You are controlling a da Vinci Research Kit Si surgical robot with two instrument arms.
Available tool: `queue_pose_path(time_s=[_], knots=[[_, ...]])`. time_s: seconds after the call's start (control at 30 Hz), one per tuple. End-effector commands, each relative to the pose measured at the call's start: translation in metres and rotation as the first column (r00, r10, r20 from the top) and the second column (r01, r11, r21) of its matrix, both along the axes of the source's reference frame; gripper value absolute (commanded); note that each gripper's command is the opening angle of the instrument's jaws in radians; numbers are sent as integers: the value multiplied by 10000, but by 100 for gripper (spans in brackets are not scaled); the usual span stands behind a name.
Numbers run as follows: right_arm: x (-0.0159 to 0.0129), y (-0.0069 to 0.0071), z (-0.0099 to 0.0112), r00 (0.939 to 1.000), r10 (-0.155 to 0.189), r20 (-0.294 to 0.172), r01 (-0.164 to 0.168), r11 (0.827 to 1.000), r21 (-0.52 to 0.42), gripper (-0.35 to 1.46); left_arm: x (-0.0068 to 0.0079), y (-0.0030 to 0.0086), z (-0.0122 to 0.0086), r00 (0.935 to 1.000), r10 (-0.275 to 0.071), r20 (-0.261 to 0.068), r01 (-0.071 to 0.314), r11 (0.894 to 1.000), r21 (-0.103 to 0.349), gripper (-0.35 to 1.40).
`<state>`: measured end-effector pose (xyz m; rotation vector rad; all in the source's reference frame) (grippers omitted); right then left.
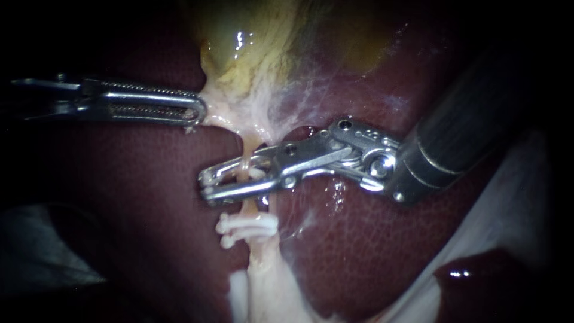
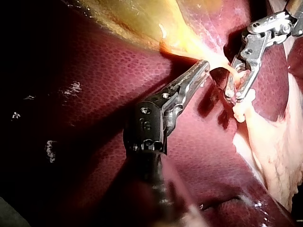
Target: Clipping third clip left tube
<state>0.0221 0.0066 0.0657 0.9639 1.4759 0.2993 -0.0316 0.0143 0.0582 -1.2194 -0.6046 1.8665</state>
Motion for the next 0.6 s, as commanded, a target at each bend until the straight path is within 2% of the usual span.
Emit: queue_pose_path(time_s=[0.03, 0.1, 0.6], knots=[[0, 0, 1, 10000, -10, -2, 10, 10000, 1, -23, 0, 0, 0, 10000, 0, 3, 0, 10000, 1, -35], [0, 1, 2, 10000, -14, -6, 14, 10000, 1, -35, 0, 0, 0, 10000, 0, 3, 0, 10000, 1, -35], [-2, 2, 8, 10000, -44, 64, 43, 9999, 150, -35, -1, 0, 0, 10000, -1, 2, 1, 10000, 0, -35]])
